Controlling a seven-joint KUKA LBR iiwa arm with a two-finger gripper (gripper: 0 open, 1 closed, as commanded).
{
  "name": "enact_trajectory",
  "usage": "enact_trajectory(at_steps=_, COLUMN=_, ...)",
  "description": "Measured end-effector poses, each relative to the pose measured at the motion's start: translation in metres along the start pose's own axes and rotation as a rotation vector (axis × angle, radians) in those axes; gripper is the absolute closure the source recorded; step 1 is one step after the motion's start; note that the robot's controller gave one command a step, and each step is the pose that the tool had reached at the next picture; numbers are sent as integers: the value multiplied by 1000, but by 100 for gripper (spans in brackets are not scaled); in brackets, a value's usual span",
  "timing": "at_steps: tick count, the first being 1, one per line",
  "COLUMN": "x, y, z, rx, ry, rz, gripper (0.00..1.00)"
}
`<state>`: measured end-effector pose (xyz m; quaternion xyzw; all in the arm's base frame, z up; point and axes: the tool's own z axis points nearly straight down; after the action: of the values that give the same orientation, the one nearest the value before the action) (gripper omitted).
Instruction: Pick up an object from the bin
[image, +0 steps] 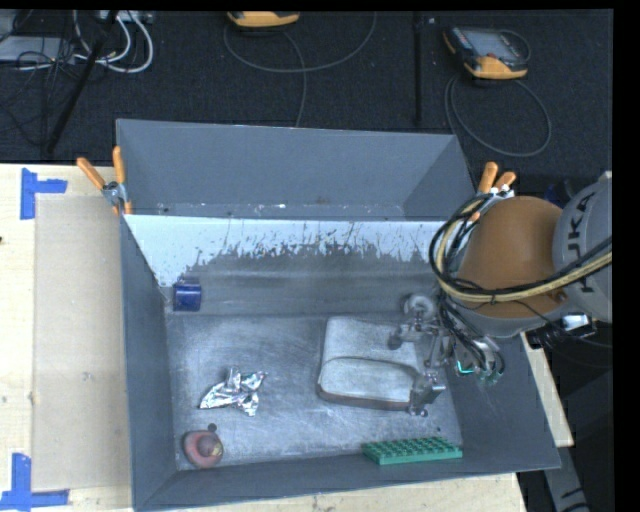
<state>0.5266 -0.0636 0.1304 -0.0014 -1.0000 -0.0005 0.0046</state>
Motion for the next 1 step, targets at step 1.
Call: enact_trajectory(at_steps=1, x=-1, y=16, z=27, rx=8, ry=-41, rz=-10, gripper=0)
